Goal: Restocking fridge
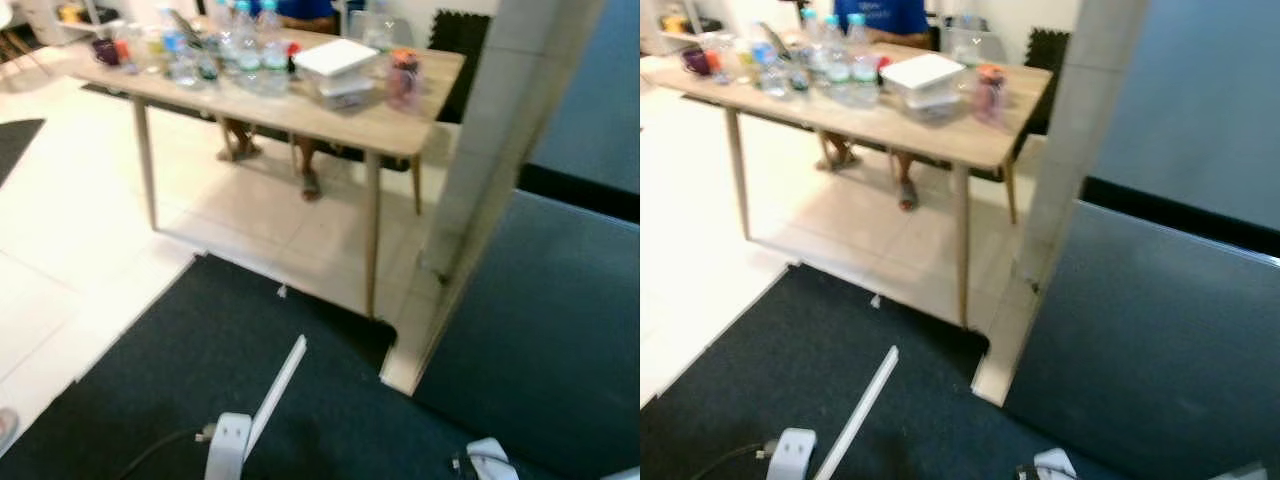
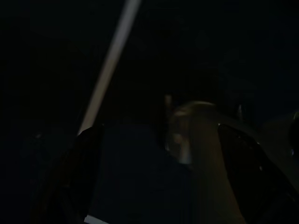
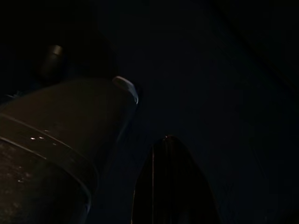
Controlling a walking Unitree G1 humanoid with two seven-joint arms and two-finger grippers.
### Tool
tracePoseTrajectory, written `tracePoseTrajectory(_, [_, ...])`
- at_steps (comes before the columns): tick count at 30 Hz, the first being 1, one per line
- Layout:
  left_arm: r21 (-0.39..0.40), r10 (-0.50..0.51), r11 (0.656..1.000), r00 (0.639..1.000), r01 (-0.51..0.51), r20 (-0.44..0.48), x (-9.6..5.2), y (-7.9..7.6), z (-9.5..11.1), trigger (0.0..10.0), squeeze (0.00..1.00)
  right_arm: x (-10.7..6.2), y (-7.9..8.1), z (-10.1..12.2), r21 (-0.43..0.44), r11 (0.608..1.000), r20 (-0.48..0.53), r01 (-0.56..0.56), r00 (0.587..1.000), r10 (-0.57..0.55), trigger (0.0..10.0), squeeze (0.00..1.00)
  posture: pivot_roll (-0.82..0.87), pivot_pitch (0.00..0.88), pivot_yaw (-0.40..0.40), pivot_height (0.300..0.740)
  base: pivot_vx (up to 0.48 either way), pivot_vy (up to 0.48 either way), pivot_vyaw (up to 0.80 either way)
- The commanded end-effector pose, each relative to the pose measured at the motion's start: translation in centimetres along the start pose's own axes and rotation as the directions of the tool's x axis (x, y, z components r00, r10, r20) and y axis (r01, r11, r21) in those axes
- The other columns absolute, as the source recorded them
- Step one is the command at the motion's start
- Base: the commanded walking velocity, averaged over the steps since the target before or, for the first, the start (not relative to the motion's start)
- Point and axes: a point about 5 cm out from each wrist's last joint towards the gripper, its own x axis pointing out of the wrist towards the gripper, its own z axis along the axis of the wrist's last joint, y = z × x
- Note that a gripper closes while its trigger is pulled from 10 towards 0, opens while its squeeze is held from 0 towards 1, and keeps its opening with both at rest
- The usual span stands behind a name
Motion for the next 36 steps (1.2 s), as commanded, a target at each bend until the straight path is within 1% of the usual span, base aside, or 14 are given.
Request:
tracePoseTrajectory(1, [0.001, -0.01, 1.0, 1.0, 0.01, -0.021, -0.03, -0.29, -0.48, 10.0, 0.0, -0.2, -0.26, -0.84, 0.0, 1.0, -0.028, 0.008, 1.0, -0.008, 10.0, 0.0, -0.04, 0.056, -0.041, 0.74, 0.0, 0.0, 0.77])
tracePoseTrajectory(5, [0.003, -0.009, 1.0, 1.0, 0.009, -0.03, -0.12, -0.2, -0.81, 10.0, 0.0, -0.1, -0.19, -0.4, -0.017, 1.0, -0.019, 0.002, 1.0, -0.003, 10.0, 0.0, -0.03, 0.056, -0.044, 0.74, 0.0, 0.0, 0.77])
tracePoseTrajectory(13, [0.006, -0.009, 1.0, 0.999, 0.009, -0.049, -0.24, -0.12, -1.35, 10.0, 0.0, -0.13, -0.26, -0.45, -0.028, 1.0, -0.021, 0.001, 1.0, -0.002, 10.0, 0.0, -0.03, 0.051, -0.046, 0.74, 0.0, 0.0, 0.77])
tracePoseTrajectory(20, [0.011, -0.012, 1.0, 0.998, 0.013, -0.055, -0.24, -0.16, -1.4, 10.0, 0.0, -0.24, -0.69, -0.68, -0.043, 0.999, -0.027, 0.033, 0.999, -0.034, 10.0, 0.0, -0.03, 0.047, -0.047, 0.74, 0.0, 0.0, 0.71])
tracePoseTrajectory(27, [-0.006, -0.022, 1.0, 0.998, 0.021, -0.053, -0.19, -0.22, -1.22, 10.0, 0.0, -0.17, -0.84, -0.18, -0.032, 0.998, -0.008, 0.052, 0.999, -0.052, 10.0, 0.0, -0.03, 0.05, -0.047, 0.74, 0.0, 0.0, 0.0])
tracePoseTrajectory(36, [-0.013, -0.039, 0.999, 0.998, 0.038, -0.056, -0.22, -0.32, -1.36, 10.0, 0.0, -0.11, -0.69, -0.18, -0.034, 0.998, -0.015, 0.055, 0.998, -0.055, 10.0, 0.0, -0.03, 0.054, -0.044, 0.74, 0.027, 0.0, 0.0])
